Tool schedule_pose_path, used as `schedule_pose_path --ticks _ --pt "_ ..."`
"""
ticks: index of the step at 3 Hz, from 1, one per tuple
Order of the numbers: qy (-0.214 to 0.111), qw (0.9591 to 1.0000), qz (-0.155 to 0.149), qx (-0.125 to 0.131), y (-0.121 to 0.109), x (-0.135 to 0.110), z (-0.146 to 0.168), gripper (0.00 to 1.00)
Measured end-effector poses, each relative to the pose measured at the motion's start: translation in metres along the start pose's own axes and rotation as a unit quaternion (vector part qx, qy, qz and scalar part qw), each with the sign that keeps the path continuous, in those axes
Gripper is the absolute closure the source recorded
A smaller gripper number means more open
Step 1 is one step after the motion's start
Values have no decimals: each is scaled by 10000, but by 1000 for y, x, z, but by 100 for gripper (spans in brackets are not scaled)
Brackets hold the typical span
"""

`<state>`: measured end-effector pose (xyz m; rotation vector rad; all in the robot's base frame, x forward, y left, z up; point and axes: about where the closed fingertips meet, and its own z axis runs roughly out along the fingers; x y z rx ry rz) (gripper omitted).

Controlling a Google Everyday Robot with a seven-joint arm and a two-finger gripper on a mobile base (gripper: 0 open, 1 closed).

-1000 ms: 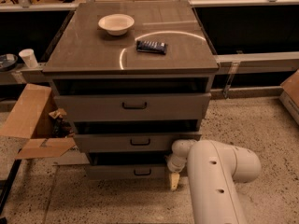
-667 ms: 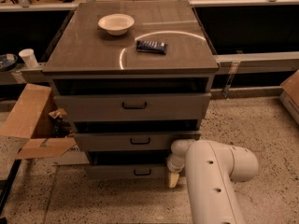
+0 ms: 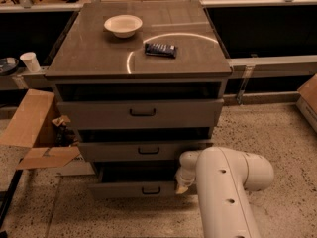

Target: Open bottom drawer

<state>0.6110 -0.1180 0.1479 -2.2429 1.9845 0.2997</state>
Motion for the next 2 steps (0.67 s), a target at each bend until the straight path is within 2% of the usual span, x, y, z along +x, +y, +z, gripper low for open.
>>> schedule_pose_path --ticks 1,2 --pt "-13 10000 -21 -46 6 -1 0 87" --pt "-52 10000 -25 -57 10 -3 0 94"
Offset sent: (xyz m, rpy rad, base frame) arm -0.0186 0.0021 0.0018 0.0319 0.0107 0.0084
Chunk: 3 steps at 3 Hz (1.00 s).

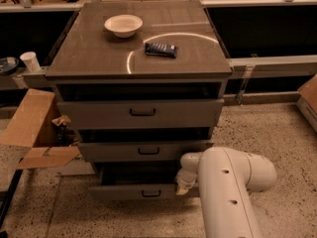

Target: Open bottom drawer

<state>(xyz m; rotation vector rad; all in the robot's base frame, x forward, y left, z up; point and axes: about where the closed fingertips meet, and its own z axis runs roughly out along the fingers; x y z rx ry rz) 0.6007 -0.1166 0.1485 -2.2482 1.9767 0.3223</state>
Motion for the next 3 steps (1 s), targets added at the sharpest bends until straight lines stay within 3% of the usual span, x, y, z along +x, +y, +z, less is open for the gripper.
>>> schedule_pose_path --ticks 3 --pt "0 10000 0 0 0 0 0 28"
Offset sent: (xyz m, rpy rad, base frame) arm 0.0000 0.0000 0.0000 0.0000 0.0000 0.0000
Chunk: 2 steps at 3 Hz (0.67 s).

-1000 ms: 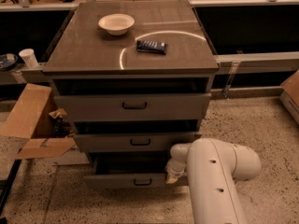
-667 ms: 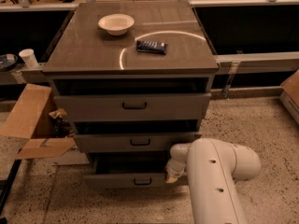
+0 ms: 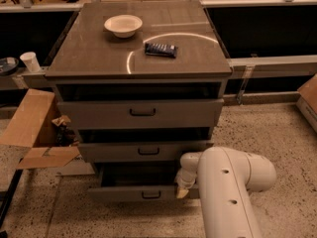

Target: Open bottom drawer

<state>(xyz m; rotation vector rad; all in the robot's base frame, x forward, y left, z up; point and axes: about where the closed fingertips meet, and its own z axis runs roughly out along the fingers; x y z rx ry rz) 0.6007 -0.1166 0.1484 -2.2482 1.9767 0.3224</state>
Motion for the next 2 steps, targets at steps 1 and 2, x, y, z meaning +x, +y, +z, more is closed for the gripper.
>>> schedule_pose_path --ticks 1,2 --pt "-28 10000 -20 -30 5 1 0 5" --pt "-87 9997 -72 -223 40 4 10 0"
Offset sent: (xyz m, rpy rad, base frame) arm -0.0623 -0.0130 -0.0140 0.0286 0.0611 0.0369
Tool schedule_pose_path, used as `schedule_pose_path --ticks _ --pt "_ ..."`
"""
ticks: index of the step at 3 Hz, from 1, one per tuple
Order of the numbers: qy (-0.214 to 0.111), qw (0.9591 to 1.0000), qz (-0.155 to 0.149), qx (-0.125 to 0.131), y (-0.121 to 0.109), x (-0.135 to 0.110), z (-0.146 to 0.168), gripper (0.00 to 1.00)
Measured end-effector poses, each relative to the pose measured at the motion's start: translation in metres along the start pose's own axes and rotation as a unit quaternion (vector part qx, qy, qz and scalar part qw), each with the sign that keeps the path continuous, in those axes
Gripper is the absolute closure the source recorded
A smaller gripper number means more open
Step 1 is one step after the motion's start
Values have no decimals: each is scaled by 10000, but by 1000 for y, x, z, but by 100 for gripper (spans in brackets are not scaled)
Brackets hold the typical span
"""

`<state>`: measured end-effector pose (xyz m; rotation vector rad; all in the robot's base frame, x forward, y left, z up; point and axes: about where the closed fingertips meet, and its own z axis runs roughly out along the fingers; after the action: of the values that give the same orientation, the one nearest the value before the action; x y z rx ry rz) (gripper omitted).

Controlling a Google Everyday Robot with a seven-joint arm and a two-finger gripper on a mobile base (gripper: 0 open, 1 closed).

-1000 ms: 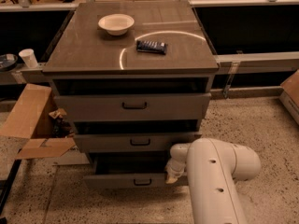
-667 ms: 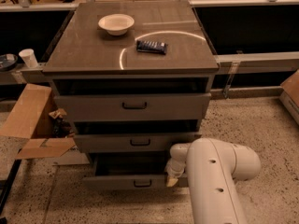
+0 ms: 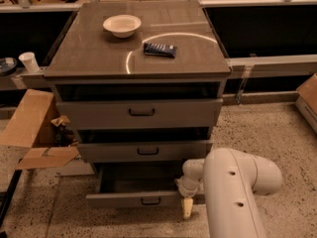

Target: Open bottom drawer

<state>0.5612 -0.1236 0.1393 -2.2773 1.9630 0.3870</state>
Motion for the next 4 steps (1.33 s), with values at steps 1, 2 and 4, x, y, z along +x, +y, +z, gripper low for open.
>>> schedule_pose_path --ticks 1,2,4 --pt "3 9997 -26 -234 33 -1 10 0" --pt "34 9993 -76 -360 58 -3 12 19" --pt "115 9993 -220 -276 84 -10 1 66"
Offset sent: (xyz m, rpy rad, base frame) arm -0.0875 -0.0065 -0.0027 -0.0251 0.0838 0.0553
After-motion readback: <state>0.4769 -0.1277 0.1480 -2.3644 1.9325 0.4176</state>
